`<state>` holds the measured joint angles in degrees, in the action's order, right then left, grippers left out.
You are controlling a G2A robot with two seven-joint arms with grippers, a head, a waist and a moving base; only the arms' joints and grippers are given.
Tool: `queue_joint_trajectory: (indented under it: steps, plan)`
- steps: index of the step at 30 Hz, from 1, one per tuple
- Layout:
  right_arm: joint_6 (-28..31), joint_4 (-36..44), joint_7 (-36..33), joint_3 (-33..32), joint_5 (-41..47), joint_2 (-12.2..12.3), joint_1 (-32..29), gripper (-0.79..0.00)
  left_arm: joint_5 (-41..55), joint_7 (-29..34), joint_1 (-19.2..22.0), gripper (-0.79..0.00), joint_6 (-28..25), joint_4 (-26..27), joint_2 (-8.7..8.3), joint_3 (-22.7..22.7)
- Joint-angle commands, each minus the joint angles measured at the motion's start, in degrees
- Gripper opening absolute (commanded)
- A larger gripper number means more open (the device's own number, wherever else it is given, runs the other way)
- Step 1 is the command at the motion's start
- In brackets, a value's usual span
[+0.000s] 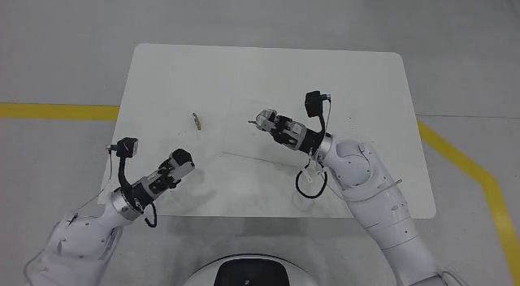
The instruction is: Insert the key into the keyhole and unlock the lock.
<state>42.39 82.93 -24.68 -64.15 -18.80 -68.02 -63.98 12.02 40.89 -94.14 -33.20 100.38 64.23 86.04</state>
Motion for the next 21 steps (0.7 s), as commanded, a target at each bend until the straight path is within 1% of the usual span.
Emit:
queue_joint_trajectory:
  steps: [1, 4, 6, 8, 10, 15, 16, 19, 20, 21]
  plan:
    - [-0.7, 0.2, -2.2, 0.5, 2.3, 0.0, 0.2, -0.785, 14.7, 8.0, 3.6, 0.0, 4.8, -3.0, -0.2, -0.8]
    - [-1.6, 0.3, -7.4, 2.0, 9.1, 0.0, 0.6, -0.785, 25.1, 16.4, 8.4, 0.0, 12.4, -6.9, -0.13, -3.5]
    - [-2.8, -0.4, -12.3, 3.2, 16.5, -0.1, 1.2, -0.785, 27.5, 19.0, 11.3, 0.0, 15.4, -9.6, -0.02, -4.9]
    - [-4.3, -1.8, -16.4, 3.7, 22.2, 0.0, 2.3, -0.785, 24.4, 17.8, 13.3, 0.0, 15.2, -11.3, 0.12, -6.3]
    - [-5.1, -3.1, -19.6, 4.4, 26.1, -0.1, 3.3, -0.785, 21.8, 15.9, 14.5, 0.0, 14.8, -11.9, 0.36, -7.9]
    - [-6.2, -6.0, -23.8, 6.3, 31.0, -0.5, 5.2, -0.785, 15.9, 11.7, 16.0, -0.006, 13.4, -11.5, 0.78, -10.8]
    - [-6.3, -6.3, -24.3, 6.5, 31.5, -0.6, 5.6, -0.785, 15.4, 11.2, 16.1, -0.028, 13.3, -11.3, 0.85, -11.3]
    - [-7.1, -7.3, -25.1, 7.3, 32.3, -0.8, 6.5, -0.785, 14.7, 10.4, 16.6, -0.206, 13.2, -10.8, 1.04, -12.5]
    - [-7.3, -7.5, -25.3, 7.5, 32.4, -0.9, 6.8, -0.785, 14.6, 10.2, 16.8, -0.289, 13.3, -10.7, 1.1, -12.8]
    - [-7.6, -7.7, -25.4, 7.7, 32.5, -0.9, 7.1, -0.785, 14.5, 10.1, 17.0, -0.394, 13.4, -10.7, 1.16, -13.2]
